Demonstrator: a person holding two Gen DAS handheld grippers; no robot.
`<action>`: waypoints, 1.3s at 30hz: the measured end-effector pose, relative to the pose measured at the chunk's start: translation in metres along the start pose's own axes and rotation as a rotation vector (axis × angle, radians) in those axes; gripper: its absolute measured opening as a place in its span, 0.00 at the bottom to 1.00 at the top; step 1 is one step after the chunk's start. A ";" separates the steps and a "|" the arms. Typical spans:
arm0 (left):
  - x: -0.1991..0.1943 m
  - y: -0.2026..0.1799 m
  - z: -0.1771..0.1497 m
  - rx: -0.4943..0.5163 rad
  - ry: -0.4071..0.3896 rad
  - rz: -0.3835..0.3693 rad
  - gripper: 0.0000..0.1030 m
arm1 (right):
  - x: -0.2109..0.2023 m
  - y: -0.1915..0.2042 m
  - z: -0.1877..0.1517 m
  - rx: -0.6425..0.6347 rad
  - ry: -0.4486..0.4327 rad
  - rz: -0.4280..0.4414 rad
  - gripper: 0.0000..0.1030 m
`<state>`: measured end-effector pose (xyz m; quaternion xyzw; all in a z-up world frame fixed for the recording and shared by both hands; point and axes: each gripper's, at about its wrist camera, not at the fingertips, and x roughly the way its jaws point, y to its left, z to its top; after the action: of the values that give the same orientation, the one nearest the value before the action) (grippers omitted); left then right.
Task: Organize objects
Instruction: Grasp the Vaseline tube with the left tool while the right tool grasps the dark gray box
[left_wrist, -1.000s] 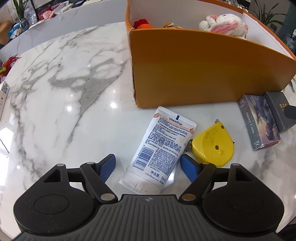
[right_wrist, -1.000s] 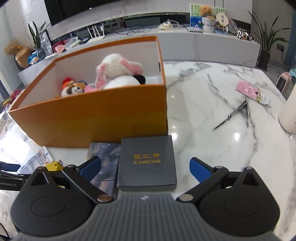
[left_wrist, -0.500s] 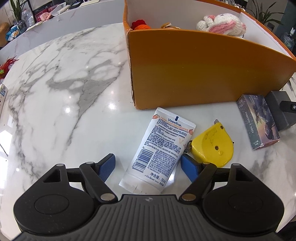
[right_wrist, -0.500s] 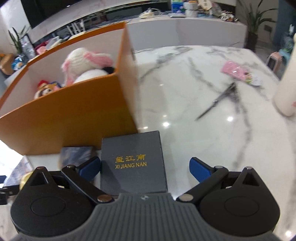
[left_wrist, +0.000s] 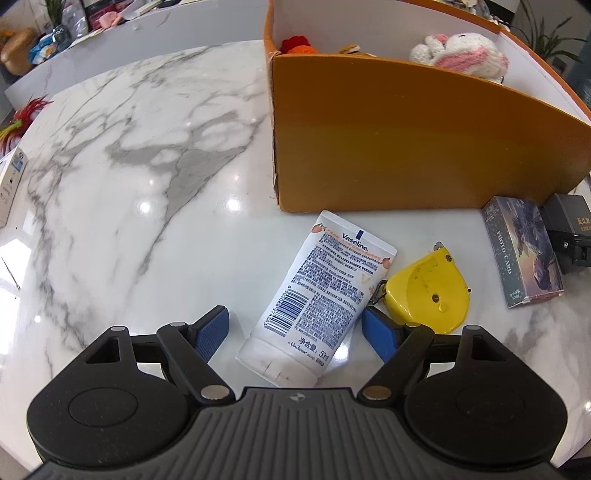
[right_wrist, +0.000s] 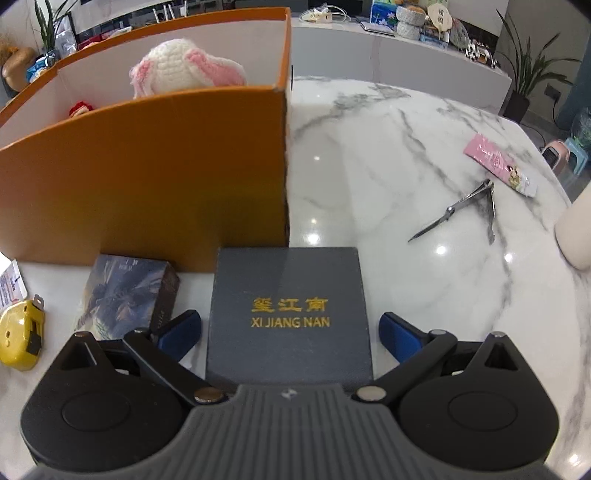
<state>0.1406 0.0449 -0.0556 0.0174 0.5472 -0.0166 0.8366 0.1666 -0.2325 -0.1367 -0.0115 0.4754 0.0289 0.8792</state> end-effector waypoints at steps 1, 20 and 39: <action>0.000 0.000 0.000 -0.003 0.000 0.001 0.90 | 0.000 -0.001 -0.001 0.000 -0.001 -0.001 0.99; -0.006 -0.008 -0.004 0.070 -0.036 -0.032 0.67 | -0.004 0.002 -0.007 0.007 -0.024 -0.009 0.99; -0.008 -0.006 -0.004 0.066 -0.029 -0.043 0.60 | -0.015 0.004 -0.007 -0.017 -0.041 0.025 0.74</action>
<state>0.1333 0.0393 -0.0501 0.0331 0.5344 -0.0529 0.8429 0.1522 -0.2292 -0.1281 -0.0125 0.4571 0.0444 0.8882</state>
